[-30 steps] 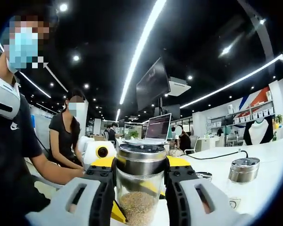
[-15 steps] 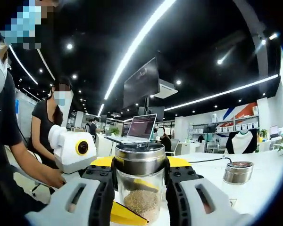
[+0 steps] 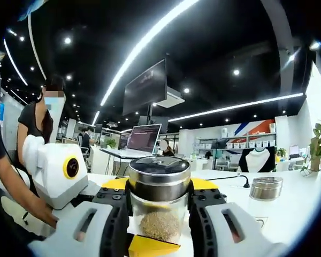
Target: Rotate the seasoning bottle until the label or dispensing opening points toward the visible target arrow and the bottle remains upright within the marked orientation range
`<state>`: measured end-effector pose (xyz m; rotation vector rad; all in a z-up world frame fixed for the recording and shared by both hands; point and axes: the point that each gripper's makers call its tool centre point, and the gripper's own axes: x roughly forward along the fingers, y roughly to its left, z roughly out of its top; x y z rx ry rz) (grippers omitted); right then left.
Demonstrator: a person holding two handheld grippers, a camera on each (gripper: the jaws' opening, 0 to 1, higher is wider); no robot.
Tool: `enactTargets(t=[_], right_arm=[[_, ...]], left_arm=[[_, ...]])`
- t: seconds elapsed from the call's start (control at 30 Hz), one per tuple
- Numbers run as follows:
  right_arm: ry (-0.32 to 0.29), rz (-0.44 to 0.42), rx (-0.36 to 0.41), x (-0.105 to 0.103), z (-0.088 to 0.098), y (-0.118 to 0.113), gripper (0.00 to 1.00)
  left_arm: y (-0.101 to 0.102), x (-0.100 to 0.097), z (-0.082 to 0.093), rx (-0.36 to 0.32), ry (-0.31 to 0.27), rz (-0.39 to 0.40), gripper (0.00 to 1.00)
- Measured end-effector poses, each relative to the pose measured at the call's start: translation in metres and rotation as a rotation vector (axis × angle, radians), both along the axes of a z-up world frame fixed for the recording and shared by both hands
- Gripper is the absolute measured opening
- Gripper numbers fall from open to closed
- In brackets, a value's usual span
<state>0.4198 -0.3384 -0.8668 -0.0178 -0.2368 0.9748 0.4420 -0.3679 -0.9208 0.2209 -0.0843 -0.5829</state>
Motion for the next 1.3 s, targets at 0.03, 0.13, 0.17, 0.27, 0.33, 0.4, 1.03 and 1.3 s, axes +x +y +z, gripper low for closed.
enactTargets(t=[0.03,0.13,0.17,0.27,0.33,0.4,1.03,1.3], right_arm=[[0.005,-0.005,-0.012,0.001,-0.001,-0.001,0.4],[0.056,0.022,0.024,0.005,0.0,-0.007,0.4],[0.061,0.029,0.027,0.005,0.0,-0.009,0.4],[0.049,0.051,-0.009,0.004,-0.002,-0.009,0.39],[0.03,0.072,-0.035,0.001,-0.003,-0.007,0.39],[0.023,0.093,-0.044,-0.002,-0.001,-0.007,0.39],[0.116,0.461,0.103,-0.023,0.012,-0.02,0.39],[0.159,0.591,0.184,-0.038,0.021,-0.027,0.39]], left_arm=[[-0.001,0.0,-0.001,0.003,0.002,-0.011,0.42],[-0.004,-0.001,0.001,-0.012,0.003,-0.065,0.42],[-0.007,-0.002,0.001,-0.033,0.02,-0.1,0.42],[-0.011,-0.005,-0.002,-0.077,0.081,-0.195,0.42],[-0.01,-0.004,-0.001,-0.065,0.077,-0.203,0.42],[-0.011,-0.007,0.0,-0.067,0.071,-0.228,0.42],[-0.027,-0.04,0.011,-0.178,0.142,-0.539,0.42],[-0.034,-0.056,0.018,-0.253,0.185,-0.672,0.43]])
